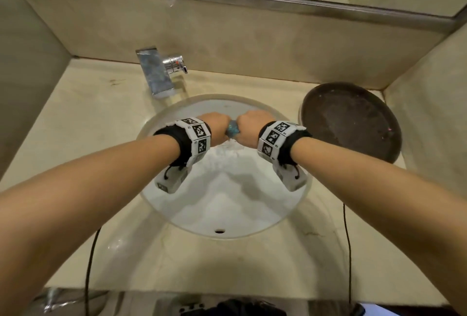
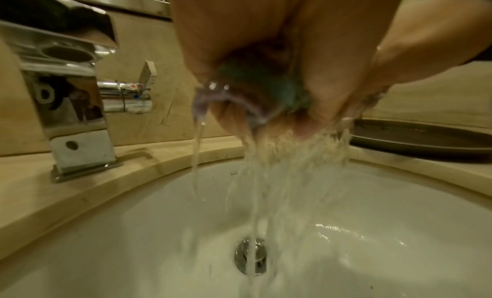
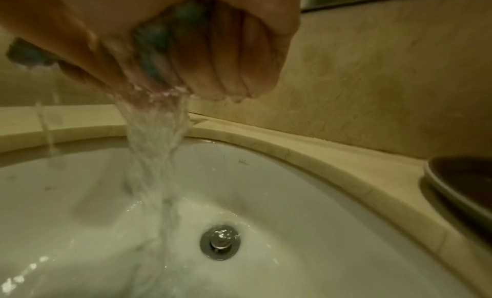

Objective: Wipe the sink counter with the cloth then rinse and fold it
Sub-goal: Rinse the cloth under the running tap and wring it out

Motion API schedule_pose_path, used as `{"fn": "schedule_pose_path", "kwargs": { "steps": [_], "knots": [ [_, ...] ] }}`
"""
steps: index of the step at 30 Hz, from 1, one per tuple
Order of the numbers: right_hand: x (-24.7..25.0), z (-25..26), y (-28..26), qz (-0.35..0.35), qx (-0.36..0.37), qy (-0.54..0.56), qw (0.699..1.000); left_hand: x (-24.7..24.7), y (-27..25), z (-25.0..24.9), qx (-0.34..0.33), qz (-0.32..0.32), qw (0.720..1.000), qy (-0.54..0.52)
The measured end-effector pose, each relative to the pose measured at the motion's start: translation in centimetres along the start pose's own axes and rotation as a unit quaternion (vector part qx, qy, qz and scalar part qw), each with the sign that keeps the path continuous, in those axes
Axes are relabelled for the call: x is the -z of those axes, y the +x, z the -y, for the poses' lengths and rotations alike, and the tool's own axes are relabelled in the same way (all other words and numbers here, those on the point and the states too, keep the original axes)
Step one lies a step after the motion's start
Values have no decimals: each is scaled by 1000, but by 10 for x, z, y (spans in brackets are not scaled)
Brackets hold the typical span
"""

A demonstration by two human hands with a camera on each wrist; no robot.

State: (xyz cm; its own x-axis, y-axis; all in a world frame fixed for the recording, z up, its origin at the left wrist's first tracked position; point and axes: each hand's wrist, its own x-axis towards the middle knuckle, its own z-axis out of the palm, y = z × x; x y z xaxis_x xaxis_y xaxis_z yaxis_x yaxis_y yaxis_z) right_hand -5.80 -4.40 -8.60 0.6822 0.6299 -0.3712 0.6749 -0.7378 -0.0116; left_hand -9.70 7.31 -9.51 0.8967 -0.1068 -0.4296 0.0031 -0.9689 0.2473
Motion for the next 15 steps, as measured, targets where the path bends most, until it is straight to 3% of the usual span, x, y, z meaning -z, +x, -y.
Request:
{"fn": "schedule_pose_path", "kwargs": {
  "steps": [5,9,11,13,15],
  "knots": [
    [0,-6,8,13,-42,119,992,-1,7,3,9,-52,999,2],
    [11,-20,14,53,-59,178,981,6,4,6,-16,-67,995,-67],
    [16,-28,15,33,-82,221,971,11,0,6,-8,-68,992,-108],
    [21,-30,14,-38,-82,281,956,17,-4,6,24,-65,971,-230],
    [27,-28,11,-126,-51,310,941,25,-5,9,64,-50,911,-404]
  ]
}}
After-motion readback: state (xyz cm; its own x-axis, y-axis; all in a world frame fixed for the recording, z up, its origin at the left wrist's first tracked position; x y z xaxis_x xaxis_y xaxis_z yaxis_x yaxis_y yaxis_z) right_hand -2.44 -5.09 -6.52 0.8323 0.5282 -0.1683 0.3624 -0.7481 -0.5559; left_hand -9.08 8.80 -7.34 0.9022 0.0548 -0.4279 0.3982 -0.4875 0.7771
